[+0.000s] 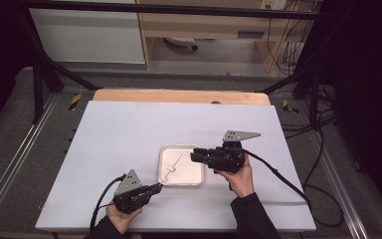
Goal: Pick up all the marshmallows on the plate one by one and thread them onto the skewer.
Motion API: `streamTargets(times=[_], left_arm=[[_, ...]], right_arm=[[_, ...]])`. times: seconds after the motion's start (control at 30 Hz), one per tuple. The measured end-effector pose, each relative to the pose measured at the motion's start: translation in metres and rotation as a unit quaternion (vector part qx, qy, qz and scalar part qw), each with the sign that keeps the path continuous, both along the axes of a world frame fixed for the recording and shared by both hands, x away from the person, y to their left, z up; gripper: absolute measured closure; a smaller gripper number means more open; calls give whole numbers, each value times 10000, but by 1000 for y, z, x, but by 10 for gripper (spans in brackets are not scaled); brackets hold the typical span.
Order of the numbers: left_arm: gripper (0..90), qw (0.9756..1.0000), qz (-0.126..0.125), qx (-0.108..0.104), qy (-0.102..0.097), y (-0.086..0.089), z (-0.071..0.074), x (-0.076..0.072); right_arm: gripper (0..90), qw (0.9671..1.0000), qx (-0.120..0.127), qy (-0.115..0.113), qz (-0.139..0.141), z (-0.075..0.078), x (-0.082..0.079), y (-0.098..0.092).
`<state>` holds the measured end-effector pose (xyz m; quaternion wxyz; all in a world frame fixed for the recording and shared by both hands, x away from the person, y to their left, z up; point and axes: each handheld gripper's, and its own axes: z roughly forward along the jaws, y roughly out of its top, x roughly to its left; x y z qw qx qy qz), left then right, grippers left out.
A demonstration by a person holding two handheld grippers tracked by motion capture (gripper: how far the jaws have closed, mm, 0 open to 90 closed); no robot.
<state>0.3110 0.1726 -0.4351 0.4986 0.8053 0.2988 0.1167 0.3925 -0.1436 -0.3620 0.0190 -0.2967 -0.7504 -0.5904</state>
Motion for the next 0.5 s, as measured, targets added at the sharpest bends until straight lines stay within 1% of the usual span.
streamTargets(times=[0.13, 0.23, 0.5], left_arm=[[885, 10000, -22, 5, -21, 0, 0, 0], [885, 10000, -40, 18, -36, -1, 0, -1], [885, 9999, -94, 42, -47, -3, 0, -2]], right_arm=[[702, 9997, 231, 65, -4, 2, 4, 0], [704, 9993, 345, 131, -10, 1, 7, 1], [706, 9983, 501, 296, 85, -3, 13, 12]])
